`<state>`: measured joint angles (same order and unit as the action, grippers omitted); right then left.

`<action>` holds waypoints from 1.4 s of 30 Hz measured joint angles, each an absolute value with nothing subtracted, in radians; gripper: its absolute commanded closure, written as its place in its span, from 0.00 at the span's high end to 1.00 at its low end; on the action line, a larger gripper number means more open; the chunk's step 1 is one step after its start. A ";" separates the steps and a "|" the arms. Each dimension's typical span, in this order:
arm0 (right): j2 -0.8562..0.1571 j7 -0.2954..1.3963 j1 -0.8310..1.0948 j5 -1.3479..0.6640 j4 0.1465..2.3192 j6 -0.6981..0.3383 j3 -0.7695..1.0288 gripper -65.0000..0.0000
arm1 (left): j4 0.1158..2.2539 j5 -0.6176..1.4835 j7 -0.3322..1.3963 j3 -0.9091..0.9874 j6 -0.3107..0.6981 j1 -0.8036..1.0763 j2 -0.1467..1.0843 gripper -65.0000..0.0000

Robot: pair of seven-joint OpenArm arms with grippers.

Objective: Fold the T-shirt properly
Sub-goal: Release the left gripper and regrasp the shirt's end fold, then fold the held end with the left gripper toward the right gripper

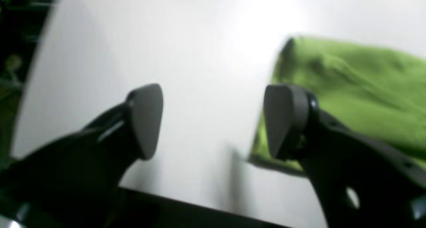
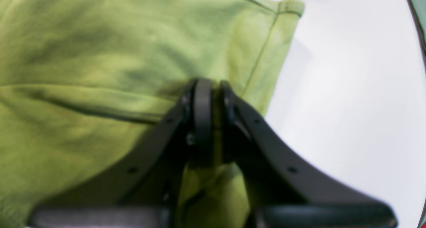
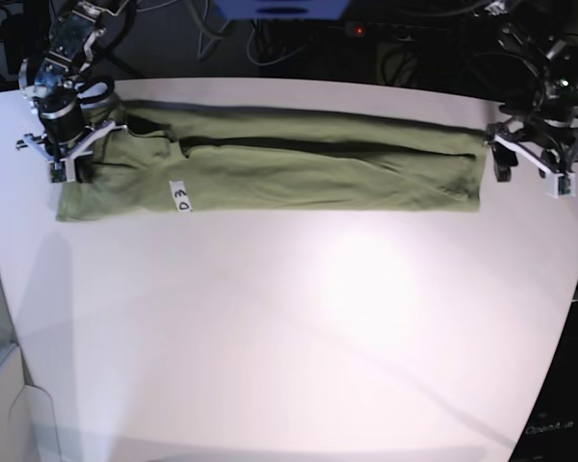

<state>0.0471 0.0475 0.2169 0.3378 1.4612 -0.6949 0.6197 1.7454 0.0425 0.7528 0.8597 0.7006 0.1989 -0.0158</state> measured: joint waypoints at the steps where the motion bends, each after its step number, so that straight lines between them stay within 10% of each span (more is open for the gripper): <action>1: 0.047 0.047 0.217 0.338 1.461 -0.695 0.620 0.06 | 1.747 0.041 0.753 0.851 0.698 0.199 -0.024 0.70; 42: 0.047 0.042 0.218 0.338 1.461 -0.695 0.619 0.06 | 1.511 0.074 0.712 0.736 0.696 0.147 -0.025 0.68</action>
<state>0.0467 0.0418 0.2180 0.3382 1.4612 -0.6952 0.6193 1.5112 0.0738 0.7120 0.7357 0.6956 0.1467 -0.0246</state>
